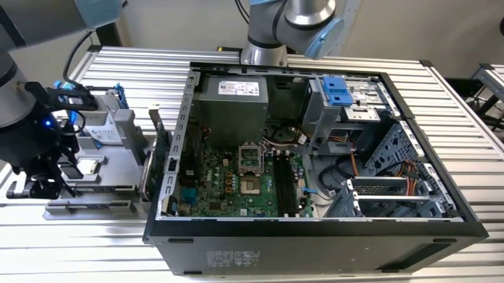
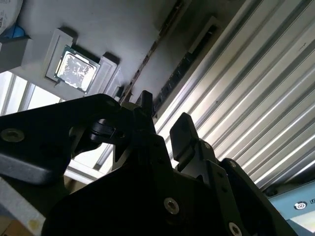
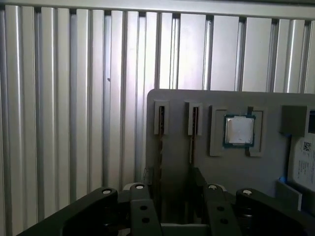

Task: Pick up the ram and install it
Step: 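Pick up the ram and move it above insertion slot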

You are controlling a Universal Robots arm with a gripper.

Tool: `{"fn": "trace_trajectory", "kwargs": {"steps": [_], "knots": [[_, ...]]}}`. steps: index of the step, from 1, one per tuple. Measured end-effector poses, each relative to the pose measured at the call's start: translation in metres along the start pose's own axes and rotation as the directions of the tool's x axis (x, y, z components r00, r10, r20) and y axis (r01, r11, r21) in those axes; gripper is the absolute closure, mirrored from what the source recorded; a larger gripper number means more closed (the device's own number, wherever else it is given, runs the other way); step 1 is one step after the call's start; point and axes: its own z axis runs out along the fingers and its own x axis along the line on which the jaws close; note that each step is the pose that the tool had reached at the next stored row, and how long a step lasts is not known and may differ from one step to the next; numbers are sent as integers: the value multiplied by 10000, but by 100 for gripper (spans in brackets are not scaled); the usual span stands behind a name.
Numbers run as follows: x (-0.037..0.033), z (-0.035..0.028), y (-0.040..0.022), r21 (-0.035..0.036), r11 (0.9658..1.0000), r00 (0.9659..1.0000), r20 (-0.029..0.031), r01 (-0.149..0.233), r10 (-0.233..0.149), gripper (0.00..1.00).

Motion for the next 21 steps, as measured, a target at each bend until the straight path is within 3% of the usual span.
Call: {"fn": "trace_trajectory", "kwargs": {"steps": [21], "knots": [[22, 330, -5, 0, 10000, 10000, -3, 1, -1, 0]]}}
